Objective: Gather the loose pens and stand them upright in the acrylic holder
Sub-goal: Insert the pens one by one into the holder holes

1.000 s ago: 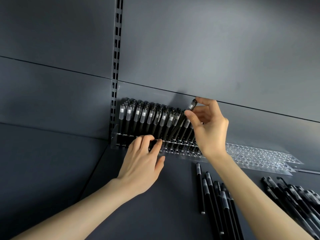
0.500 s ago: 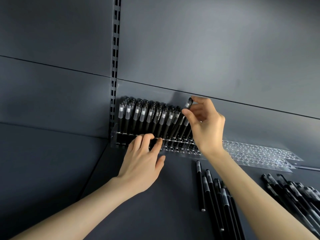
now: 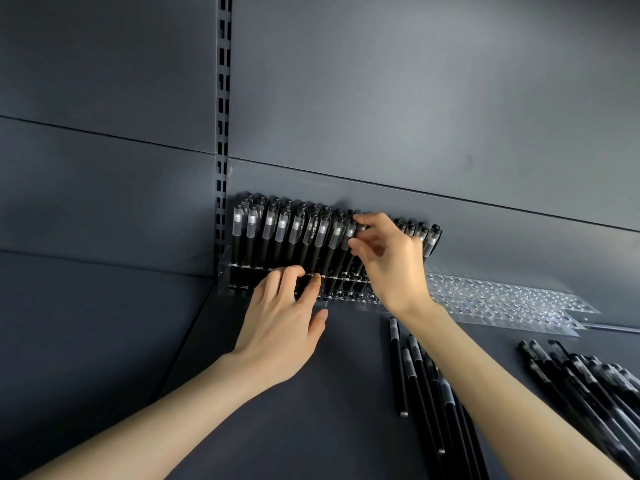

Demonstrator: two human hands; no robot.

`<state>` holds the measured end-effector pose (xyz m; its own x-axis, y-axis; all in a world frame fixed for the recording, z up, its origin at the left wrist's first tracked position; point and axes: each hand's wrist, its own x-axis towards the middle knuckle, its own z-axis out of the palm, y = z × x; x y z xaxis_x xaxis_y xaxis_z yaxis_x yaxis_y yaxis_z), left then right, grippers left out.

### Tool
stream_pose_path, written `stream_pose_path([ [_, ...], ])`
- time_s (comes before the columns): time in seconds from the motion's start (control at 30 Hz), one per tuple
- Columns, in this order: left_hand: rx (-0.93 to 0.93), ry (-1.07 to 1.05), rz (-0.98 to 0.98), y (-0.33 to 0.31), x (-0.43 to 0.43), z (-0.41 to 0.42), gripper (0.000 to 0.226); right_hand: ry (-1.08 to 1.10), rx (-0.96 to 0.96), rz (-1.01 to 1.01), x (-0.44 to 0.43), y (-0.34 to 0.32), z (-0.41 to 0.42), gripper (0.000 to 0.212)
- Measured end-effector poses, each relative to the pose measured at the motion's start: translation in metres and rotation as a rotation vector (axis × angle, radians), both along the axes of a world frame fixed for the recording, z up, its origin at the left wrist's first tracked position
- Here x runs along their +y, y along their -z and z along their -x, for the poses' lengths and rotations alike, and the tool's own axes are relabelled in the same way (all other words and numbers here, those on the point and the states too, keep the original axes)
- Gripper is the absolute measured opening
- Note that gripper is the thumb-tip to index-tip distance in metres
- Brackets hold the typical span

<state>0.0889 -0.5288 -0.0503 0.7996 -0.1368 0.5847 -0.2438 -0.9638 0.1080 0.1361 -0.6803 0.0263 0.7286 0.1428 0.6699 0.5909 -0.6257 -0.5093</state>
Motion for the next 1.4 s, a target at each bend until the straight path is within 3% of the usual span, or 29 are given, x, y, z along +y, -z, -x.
stream_pose_path([
  [0.3, 0.067, -0.018, -0.023, -0.006, -0.002, 0.004, 0.053, 0.009, -0.029, 0.007, -0.007, 0.002, 0.002, 0.030],
  [0.4, 0.098, 0.002, -0.012, -0.013, -0.004, 0.009, 0.048, 0.021, 0.000, -0.005, -0.014, 0.004, 0.008, 0.023],
  [0.53, 0.126, 0.097, 0.068, -0.018, -0.017, 0.019, 0.045, 0.036, 0.070, 0.003, -0.035, 0.009, 0.020, 0.012],
  [0.6, 0.231, 0.161, 0.095, -0.019, -0.031, 0.029, 0.044, 0.047, 0.108, 0.042, -0.050, 0.012, 0.026, 0.010],
  [0.8, 0.389, 0.243, 0.042, -0.016, -0.073, 0.059, 0.053, 0.004, 0.314, 0.186, -0.093, 0.024, 0.043, 0.009],
  [1.0, 0.401, 0.102, -0.002, -0.016, -0.112, 0.085, 0.087, -0.111, 0.504, 0.465, -0.134, 0.030, 0.061, 0.028],
  [1.17, 0.493, 0.007, 0.164, -0.018, -0.130, 0.082, 0.069, -0.226, 0.493, 0.572, -0.146, 0.042, 0.068, 0.041],
  [1.3, 0.574, -0.064, 0.337, -0.022, -0.136, 0.082, 0.062, -0.214, 0.471, 0.593, -0.145, 0.053, 0.071, 0.049],
  [1.4, 0.631, -0.102, 0.364, -0.030, -0.135, 0.079, 0.053, -0.201, 0.476, 0.601, -0.145, 0.056, 0.075, 0.052],
])
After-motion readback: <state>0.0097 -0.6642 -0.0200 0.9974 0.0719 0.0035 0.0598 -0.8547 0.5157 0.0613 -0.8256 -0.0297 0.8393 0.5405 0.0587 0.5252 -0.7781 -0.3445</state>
